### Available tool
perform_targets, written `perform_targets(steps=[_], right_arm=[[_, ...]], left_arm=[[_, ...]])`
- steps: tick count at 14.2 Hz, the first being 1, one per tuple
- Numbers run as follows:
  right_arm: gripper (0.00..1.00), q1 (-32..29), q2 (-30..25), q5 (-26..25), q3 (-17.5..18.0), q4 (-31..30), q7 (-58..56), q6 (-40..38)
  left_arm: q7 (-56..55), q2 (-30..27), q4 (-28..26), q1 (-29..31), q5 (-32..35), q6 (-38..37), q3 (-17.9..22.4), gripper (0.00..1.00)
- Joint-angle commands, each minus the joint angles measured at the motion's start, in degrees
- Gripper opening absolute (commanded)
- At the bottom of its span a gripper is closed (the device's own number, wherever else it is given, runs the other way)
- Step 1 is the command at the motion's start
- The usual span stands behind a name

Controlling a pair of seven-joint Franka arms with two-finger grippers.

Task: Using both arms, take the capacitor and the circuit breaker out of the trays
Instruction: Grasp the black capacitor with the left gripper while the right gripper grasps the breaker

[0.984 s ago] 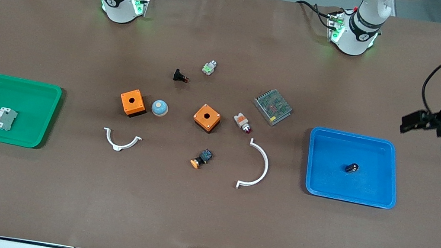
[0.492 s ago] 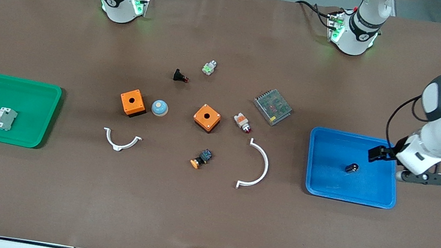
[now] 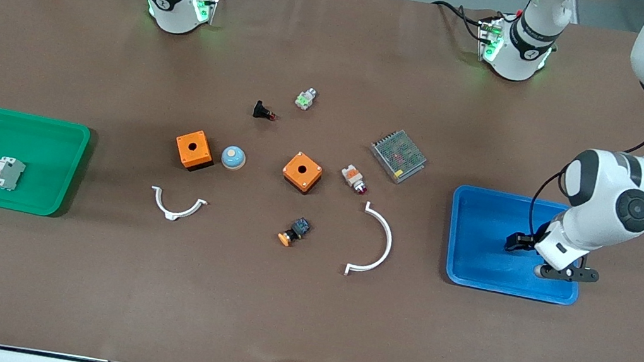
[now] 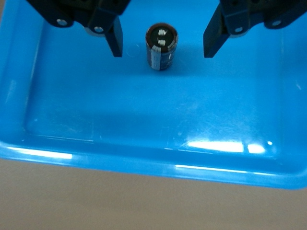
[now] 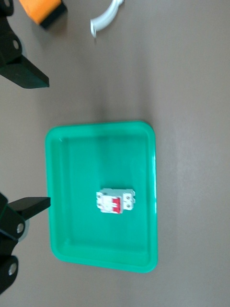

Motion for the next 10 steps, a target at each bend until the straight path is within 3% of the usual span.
perform_targets(steps=[1, 8, 10], right_arm=[[1.0, -3.8, 5.5, -0.9, 0.7, 1.3, -5.1, 3.6], [1.0, -9.5, 14.4, -0.4, 0.8, 1.3, -14.8, 13.1], [1.0, -10.4, 16.2, -0.2, 0.9, 1.3, -15.5, 15.1]], left_arm=[[0.9, 1.1, 0.1, 0.2, 0.9, 1.3, -0.3, 0.66], [0.9, 3.0, -0.5, 0.2, 0.9, 1.3, -0.3, 0.54], [1.0, 3.1, -0.5, 0.2, 0.9, 1.2, -0.3, 0.39]])
